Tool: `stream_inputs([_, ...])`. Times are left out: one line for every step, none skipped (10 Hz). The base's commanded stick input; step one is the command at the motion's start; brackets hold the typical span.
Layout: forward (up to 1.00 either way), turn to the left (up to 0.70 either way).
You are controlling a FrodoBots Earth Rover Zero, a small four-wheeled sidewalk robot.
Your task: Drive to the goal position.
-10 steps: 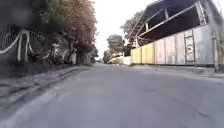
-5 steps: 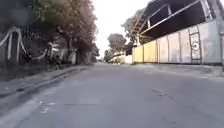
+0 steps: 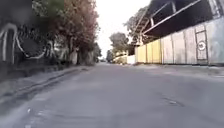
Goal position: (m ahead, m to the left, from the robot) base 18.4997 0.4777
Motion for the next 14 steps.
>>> stream_inputs([1.00, 0.38])
stream_inputs([1.00, 0.40])
stream_inputs([1.00, 0.10])
stream_inputs([1.00, 0.00])
stream_inputs([1.00, 0.00])
stream_inputs([1.00, 0.00])
stream_inputs([1.00, 0.00])
stream_inputs([1.00, 0.00])
stream_inputs([1.00, 0.00])
stream_inputs([1.00, 0.00])
stream_inputs([1.00, 0.00])
stream_inputs([1.00, 0.00])
stream_inputs([1.00, 0.00])
stream_inputs([1.00, 0.00])
